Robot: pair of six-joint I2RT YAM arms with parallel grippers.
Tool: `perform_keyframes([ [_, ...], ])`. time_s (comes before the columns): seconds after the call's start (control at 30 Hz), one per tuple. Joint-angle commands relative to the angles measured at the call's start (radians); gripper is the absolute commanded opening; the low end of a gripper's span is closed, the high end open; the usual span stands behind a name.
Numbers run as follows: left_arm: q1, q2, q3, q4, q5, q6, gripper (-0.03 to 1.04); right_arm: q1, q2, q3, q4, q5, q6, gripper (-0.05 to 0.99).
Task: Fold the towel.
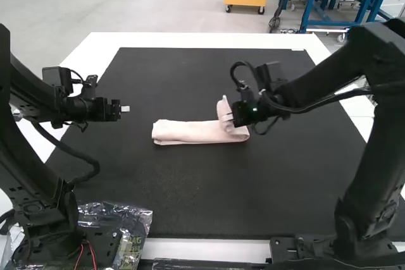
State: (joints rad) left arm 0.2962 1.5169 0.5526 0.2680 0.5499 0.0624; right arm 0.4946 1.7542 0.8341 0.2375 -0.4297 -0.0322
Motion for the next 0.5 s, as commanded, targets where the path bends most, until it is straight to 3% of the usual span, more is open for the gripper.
perform_keyframes([
  [0.0, 0.001, -0.032, -0.019, 0.025, 0.004, 0.019, 0.97, 0.065, 0.039, 0.072, 0.019, 0.02, 0.04, -0.03],
  [0.47, 0.009, -0.032, -0.059, 0.066, 0.027, 0.017, 0.97, 0.237, 0.26, 0.319, 0.016, 0.042, 0.075, -0.02],
])
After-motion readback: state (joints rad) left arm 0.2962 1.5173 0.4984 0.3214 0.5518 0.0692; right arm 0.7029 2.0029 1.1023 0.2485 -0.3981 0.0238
